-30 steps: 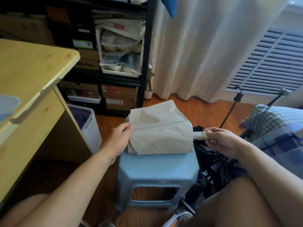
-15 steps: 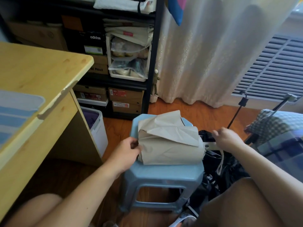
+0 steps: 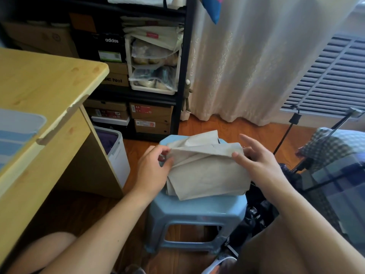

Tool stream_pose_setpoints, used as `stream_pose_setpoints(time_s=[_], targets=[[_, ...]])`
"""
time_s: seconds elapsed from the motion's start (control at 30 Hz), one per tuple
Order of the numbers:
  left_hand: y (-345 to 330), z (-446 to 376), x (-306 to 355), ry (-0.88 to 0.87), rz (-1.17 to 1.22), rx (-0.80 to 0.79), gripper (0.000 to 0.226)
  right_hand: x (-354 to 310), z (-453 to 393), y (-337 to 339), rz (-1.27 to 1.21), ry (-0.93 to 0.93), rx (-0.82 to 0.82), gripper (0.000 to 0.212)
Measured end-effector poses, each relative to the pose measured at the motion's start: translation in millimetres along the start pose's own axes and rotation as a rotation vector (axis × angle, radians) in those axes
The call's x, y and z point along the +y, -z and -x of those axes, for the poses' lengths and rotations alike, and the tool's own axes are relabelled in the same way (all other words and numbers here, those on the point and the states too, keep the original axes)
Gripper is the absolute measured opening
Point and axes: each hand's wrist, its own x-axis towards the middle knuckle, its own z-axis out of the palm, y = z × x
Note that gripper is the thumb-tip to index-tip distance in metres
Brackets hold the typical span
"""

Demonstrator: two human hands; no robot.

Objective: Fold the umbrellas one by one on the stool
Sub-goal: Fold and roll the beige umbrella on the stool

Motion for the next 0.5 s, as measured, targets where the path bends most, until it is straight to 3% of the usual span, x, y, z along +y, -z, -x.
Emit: stream_pose_setpoints(time_s=[0.17, 0.3, 0.5], targets=[[-1.0, -9.8, 6.9, 0.026, 0.099, 0.024, 0.004, -9.7, -15.0, 4.5, -0.032, 0.090, -0.009, 0.034], [2.2, -17.0, 8.7, 0.084, 0.076, 0.054, 0.006, -22.9, -54.6, -0.6, 0.120, 0.120, 0.110, 0.014], [0.3, -7.9, 5.7, 0.252, 0.138, -0.051, 0.017, -14.1, -76.4, -13.2, -0.037, 0.032, 0.123, 0.009]])
